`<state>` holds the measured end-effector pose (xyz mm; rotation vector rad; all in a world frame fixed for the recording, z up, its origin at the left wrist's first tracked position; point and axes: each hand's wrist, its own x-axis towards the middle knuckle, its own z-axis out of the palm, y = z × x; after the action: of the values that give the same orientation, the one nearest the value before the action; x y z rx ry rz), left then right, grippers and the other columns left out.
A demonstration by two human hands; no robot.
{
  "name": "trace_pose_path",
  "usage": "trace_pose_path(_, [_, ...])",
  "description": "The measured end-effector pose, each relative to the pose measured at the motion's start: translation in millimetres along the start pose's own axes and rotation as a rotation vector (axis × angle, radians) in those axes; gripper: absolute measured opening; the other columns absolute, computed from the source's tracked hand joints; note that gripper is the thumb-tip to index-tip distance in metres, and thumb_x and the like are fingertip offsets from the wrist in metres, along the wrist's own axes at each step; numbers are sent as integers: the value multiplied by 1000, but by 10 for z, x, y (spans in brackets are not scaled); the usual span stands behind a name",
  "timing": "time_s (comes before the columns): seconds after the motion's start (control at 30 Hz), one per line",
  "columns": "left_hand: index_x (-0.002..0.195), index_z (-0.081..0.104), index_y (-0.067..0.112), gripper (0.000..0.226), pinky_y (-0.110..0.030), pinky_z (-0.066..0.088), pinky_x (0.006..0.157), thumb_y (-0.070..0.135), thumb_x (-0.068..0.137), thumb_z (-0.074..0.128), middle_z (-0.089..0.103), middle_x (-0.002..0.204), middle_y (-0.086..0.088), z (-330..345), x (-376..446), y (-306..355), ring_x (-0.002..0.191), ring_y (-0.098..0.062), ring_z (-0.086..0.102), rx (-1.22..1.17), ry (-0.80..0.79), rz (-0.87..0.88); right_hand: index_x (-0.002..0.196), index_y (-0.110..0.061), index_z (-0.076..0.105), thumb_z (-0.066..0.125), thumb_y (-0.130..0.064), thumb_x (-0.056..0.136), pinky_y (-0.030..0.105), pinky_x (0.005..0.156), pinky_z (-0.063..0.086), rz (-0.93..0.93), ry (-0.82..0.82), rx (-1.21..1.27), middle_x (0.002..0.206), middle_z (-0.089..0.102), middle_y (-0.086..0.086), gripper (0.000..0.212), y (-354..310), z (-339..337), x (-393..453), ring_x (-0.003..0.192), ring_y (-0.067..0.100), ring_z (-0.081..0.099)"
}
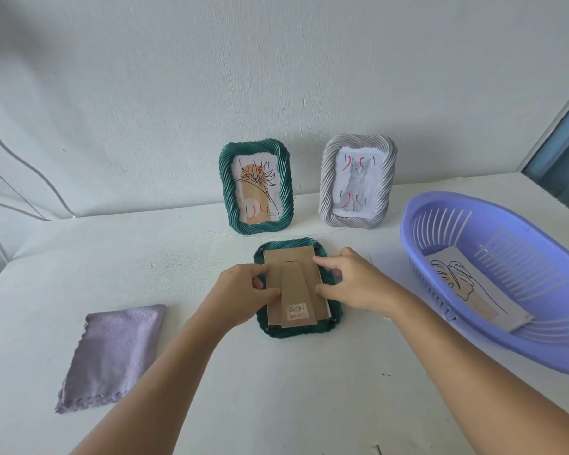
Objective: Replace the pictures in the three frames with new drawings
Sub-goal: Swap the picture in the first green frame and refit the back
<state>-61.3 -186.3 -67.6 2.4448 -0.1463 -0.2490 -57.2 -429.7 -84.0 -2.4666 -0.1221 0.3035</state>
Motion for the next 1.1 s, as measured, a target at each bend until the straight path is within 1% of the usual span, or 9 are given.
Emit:
trace_pose_path(0.1, [130, 67, 21, 43, -22, 41, 62, 35, 90, 72, 66, 77, 5, 9, 5, 3, 74, -8, 57, -35, 38, -21, 137, -42, 58, 68, -52, 87, 44, 109, 40, 12, 83, 79, 107, 48, -19, 52, -6, 28, 18, 106, 9, 56])
trace_pose_path(0.2, [128, 67, 23, 40, -22, 41, 62, 37, 91, 72, 68, 80, 7, 31, 12, 11, 76, -7, 60, -66, 78, -52, 132, -43, 61, 71, -55, 85, 42, 103, 43, 14, 160, 58, 103, 52, -18, 50, -32, 72, 7, 98, 6, 56])
trace_pose_path(0.3, [125, 69, 24, 38, -20, 42, 62, 34, 89, 75, 70, 83, 7, 47, 5, 8, 79, -8, 62, -72, 85, -61, 131, -44, 61, 73, -53, 83, 41, 99, 45, 6, 175, 51, 103, 53, -16, 51, -42, 88, -6, 96, 6, 57])
trace_pose_path(0.47, [101, 73, 25, 20, -22, 46, 62, 26, 83, 82, 68, 79, 3, 27, 28, -33, 72, -12, 59, -194, 61, -105, 135, -41, 61, 75, -52, 83, 40, 100, 45, 19, 155, 53, 102, 53, -16, 55, -40, 69, 7, 98, 8, 57])
trace_pose_path(0.57, [94, 73, 20, 14, -26, 50, 65, 24, 83, 81, 69, 78, -4, 20, 42, -30, 69, -13, 57, -167, 53, -98, 135, -40, 61, 77, -50, 82, 38, 99, 45, 36, 155, 56, 103, 53, -15, 56, -49, 72, 17, 99, 9, 57])
trace_pose_path(0.7, [98, 74, 17, 18, -23, 48, 60, 29, 85, 78, 71, 77, -2, 13, 66, -18, 66, -11, 58, -93, 39, -88, 132, -41, 62, 77, -50, 80, 40, 99, 46, 61, 136, 56, 102, 54, -17, 55, -67, 55, 27, 98, 9, 57])
trace_pose_path(0.83, [106, 66, 22, 20, -22, 42, 54, 36, 92, 69, 66, 74, 6, -4, 106, 13, 66, -8, 60, -53, 153, -93, 133, -40, 57, 69, -51, 87, 41, 101, 43, 100, 218, 67, 98, 58, -15, 49, -122, 32, 32, 100, 11, 58])
trace_pose_path(0.93, [120, 63, 25, 29, -25, 43, 55, 35, 93, 66, 65, 74, 5, 20, 133, 38, 69, -10, 61, -45, 210, -71, 138, -39, 56, 64, -52, 91, 41, 101, 41, 101, 285, 3, 95, 57, -12, 50, -148, 60, 42, 96, 12, 55])
trace_pose_path(1.1, [132, 65, 21, 42, -22, 43, 58, 35, 92, 68, 63, 77, 9, 84, 149, 42, 76, -12, 62, -28, 193, -66, 144, -41, 52, 63, -53, 92, 35, 94, 36, 103, 259, -39, 91, 50, -13, 55, -137, 76, 37, 89, 11, 51])
